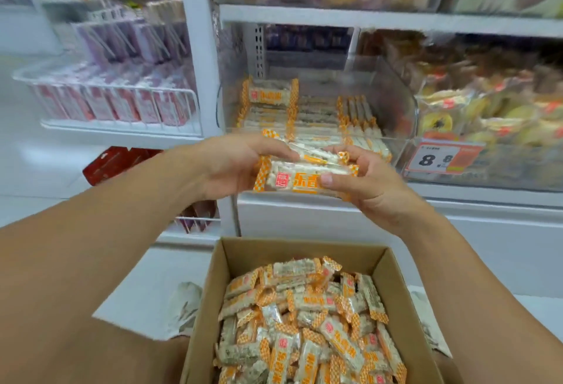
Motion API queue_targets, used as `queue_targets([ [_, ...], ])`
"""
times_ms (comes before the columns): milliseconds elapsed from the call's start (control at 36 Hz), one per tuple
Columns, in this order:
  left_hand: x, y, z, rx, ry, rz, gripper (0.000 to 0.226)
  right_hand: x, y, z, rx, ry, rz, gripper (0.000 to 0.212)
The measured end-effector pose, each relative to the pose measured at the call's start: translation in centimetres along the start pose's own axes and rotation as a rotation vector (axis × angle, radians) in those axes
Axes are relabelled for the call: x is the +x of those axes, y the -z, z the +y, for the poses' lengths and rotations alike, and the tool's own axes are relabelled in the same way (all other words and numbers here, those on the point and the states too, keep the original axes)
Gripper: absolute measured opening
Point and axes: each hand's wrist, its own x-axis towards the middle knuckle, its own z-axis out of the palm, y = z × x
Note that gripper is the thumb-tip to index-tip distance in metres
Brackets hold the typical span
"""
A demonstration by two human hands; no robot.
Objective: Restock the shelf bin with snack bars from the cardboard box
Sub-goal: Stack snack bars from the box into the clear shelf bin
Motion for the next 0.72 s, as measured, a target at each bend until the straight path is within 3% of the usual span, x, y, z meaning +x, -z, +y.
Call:
queue_targets([
  [83, 0.8, 0.8, 2.7, -0.064, -0.151, 0.103, 0.05, 2.3, -0.8, -3.5, -0.034, 0.162, 0.082, 0.056],
  [139, 1.9, 1.9, 3.4, -0.036, -0.246, 0.281, 0.052, 4.3, -0.7, -5.2, -0.108, 0.196, 0.135, 0.054],
  [194, 3.4, 3.5, 3.6, 0.141, -0.351, 0.542, 0.06, 6.9, 0.2, -6.2, -0.197, 0.207, 0.194, 0.06],
  [250, 4.7, 4.8, 3.6, 0.498, -0.5, 0.743, 0.042, 10.1, 1.2, -6.7, -0.287, 0.182, 0.255, 0.059],
  [306, 5.6, 5.5, 3.4, 0.892, -0.631, 0.734, 0.027, 13.5, 1.8, -6.7, -0.412, 0.138, 0.271, 0.056],
  [389, 7.6, 6.2, 2.2, 1.292, -0.589, 0.599, 0.037, 17.8, 1.7, -6.1, -0.606, 0.048, 0.297, 0.083],
  [500, 9.6, 6.2, 1.3, 1.415, -0.378, 0.509, 0.049, 22.1, 0.1, -4.6, -0.775, 0.068, 0.216, 0.071],
  [639, 10.3, 5.9, 1.0, 1.487, -0.224, 0.531, 0.065, 25.0, -0.5, -4.1, -1.258, 0.153, 0.148, 0.067],
  [722, 10.7, 5.8, 0.9, 1.506, -0.179, 0.548, 0.07, 25.2, -0.5, -4.1, -1.406, 0.226, -0.013, 0.065],
])
